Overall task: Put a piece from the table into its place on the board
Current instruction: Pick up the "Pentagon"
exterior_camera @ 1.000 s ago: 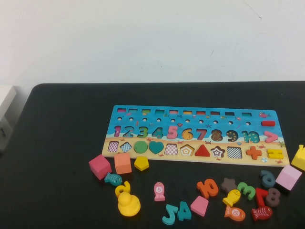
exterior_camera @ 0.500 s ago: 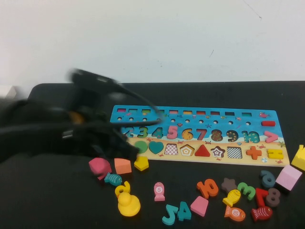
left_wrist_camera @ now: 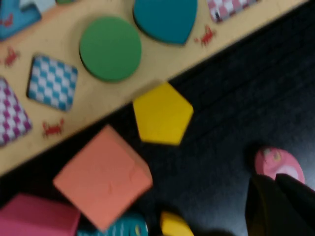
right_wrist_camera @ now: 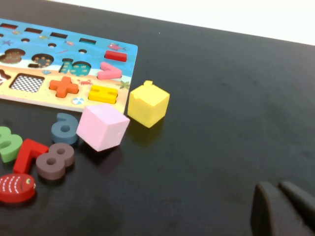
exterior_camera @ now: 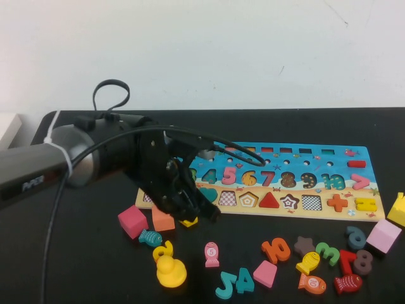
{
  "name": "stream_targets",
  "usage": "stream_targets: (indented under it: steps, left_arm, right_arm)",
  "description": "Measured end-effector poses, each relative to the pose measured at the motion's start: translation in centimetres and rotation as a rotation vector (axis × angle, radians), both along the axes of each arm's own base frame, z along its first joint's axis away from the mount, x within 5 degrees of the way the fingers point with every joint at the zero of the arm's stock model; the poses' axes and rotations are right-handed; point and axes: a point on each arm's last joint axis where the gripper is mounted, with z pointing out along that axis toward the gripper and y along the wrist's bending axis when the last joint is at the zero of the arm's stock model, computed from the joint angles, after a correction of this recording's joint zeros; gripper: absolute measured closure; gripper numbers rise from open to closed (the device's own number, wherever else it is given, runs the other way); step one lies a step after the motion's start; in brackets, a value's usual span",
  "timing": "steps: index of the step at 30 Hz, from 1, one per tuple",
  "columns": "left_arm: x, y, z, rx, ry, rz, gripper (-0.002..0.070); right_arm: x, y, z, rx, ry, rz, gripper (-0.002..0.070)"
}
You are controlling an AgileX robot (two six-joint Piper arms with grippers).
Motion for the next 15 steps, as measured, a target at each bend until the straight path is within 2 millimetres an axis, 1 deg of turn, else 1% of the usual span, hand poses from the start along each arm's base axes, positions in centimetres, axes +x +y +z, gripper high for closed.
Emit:
stream_targets:
  steps: [5,7,9,10,14,15]
  left_arm:
    - [1.4,-0.6,-0.6,-0.019,-0.032,0.029,0.0675]
    - [2.0,-0.8,-0.8,-0.022,-0.036,0.045,0.0659]
    - [2.6,-1.0,-0.9,-0.027,-0.040,0.053,0.0623]
    - [2.9,-1.1,-1.1,-0.025,-0.043,0.054,0.0594]
    - [3.7,-1.4,-1.9,0.004,-0.026,0.040,0.0445]
    - [3.9,-1.5,-2.1,0.014,-0.026,0.034,0.0417]
  right_arm:
    - [0.0,0.0,0.0,0.000,0.000,0.000,0.0658]
    - [0.0,0.0,0.0,0.000,0.000,0.000,0.0657]
    - [0.0,0.0,0.0,0.000,0.000,0.000,0.0658]
    - [0.0,0.0,0.0,0.000,0.000,0.000,0.0658]
    - [0.0,0.0,0.0,0.000,0.000,0.000,0.0657]
    - [0.0,0.0,0.0,0.000,0.000,0.000,0.0657]
